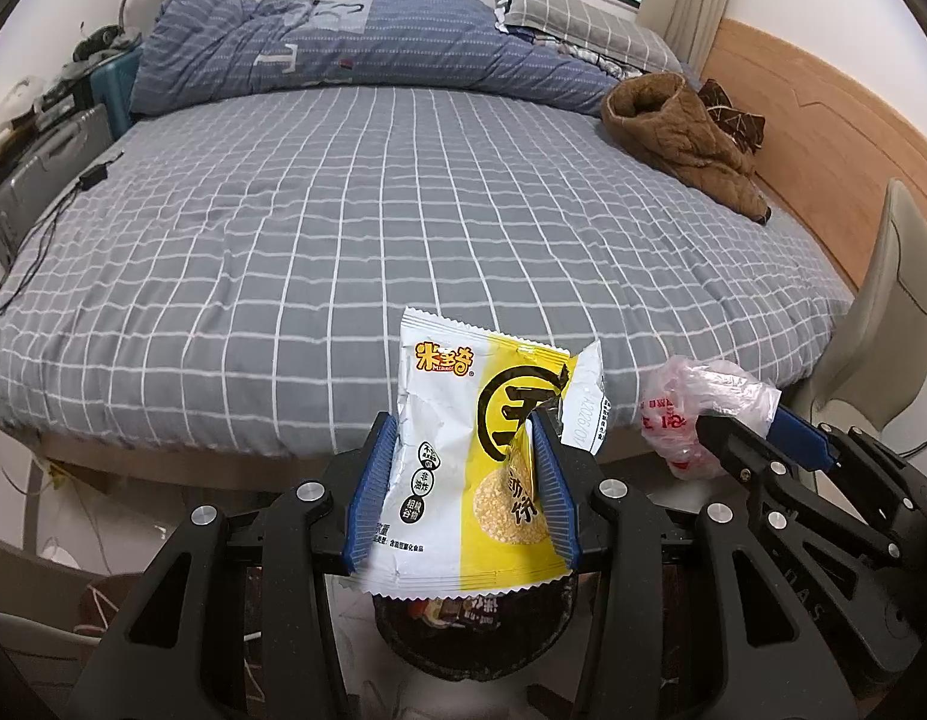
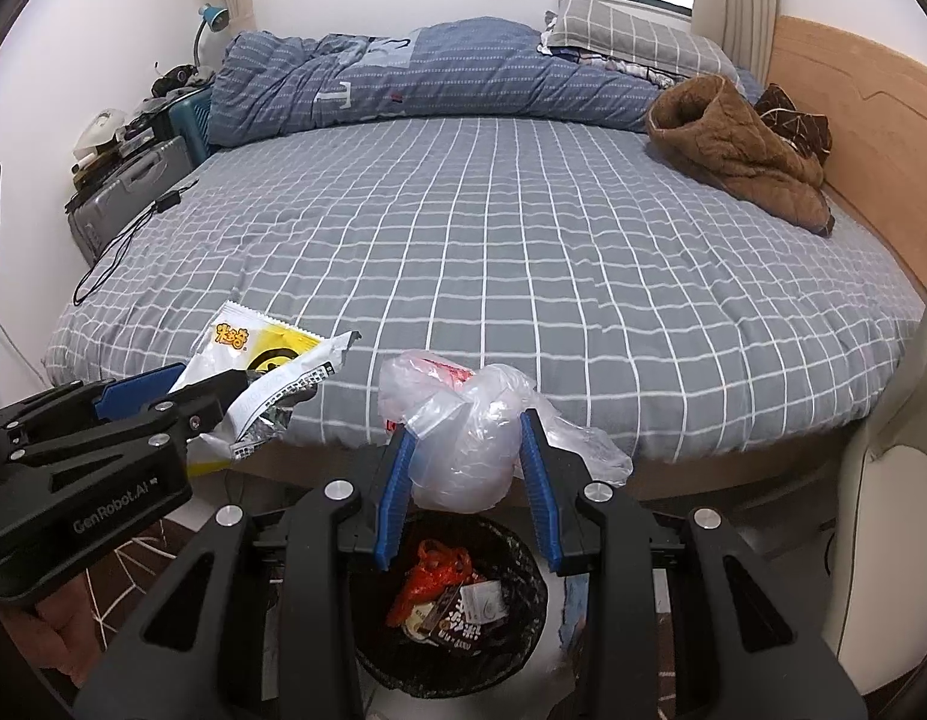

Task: Collect trash
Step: 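Carry the clear bag and yellow wrapper down over the trash bin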

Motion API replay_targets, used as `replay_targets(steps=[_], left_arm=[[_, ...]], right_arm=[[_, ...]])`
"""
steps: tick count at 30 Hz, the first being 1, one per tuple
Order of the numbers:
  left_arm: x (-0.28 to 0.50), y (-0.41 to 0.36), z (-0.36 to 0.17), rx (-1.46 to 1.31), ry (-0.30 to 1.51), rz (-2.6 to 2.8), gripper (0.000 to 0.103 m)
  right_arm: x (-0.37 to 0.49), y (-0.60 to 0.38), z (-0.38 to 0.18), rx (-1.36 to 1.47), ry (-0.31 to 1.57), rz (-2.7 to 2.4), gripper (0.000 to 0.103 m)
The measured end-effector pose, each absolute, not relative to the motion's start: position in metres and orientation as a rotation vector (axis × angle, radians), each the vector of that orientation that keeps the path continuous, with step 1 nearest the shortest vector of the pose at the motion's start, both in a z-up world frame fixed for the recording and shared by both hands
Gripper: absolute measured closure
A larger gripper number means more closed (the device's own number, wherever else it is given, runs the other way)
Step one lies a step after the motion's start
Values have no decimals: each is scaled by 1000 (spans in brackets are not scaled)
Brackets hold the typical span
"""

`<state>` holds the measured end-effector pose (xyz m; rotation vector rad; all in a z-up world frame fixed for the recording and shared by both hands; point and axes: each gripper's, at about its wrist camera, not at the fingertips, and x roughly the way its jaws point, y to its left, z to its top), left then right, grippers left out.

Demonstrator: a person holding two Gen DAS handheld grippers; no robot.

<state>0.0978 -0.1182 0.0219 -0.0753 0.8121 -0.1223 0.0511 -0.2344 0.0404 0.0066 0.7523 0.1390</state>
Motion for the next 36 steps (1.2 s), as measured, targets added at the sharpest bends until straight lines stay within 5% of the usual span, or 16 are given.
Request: replay_targets(steps=[36], left_arm=[[95,-126,-144,-63,1027,-151,58]], right_arm=[[53,-261,-111,69,983,85,70]])
